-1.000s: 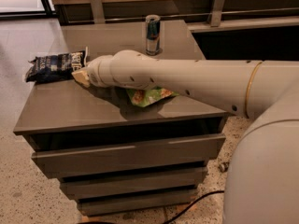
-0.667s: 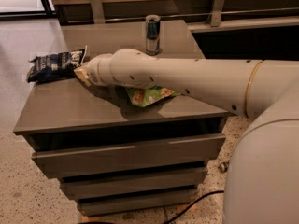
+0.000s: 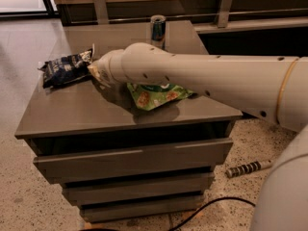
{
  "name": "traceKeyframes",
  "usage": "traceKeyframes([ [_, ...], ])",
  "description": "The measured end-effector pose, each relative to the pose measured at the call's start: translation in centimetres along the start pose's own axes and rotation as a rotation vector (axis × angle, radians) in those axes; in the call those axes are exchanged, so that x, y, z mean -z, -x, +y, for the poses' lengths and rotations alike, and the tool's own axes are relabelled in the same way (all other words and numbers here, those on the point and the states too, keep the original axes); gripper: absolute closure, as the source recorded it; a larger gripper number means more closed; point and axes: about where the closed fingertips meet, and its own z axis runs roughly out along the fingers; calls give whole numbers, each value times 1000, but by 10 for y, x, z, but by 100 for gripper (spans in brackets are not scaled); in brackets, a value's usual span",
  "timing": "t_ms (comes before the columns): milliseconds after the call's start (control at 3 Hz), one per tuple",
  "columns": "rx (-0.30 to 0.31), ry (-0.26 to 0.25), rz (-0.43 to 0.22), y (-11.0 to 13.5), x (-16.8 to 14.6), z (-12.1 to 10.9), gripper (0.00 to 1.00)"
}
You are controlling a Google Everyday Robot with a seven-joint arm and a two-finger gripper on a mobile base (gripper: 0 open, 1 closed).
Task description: Move blue chip bag near redbull can
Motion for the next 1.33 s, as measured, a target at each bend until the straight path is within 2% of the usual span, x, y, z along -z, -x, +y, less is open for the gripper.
traceKeyframes([
  [333,12,-131,99,-24,76,-43,100],
  [667,2,-203,148,-42,107,-72,100],
  [1000,-28,-277,195,-58,137,-94,74],
  [1333,-38,-316,218,-59,149,-95,43],
])
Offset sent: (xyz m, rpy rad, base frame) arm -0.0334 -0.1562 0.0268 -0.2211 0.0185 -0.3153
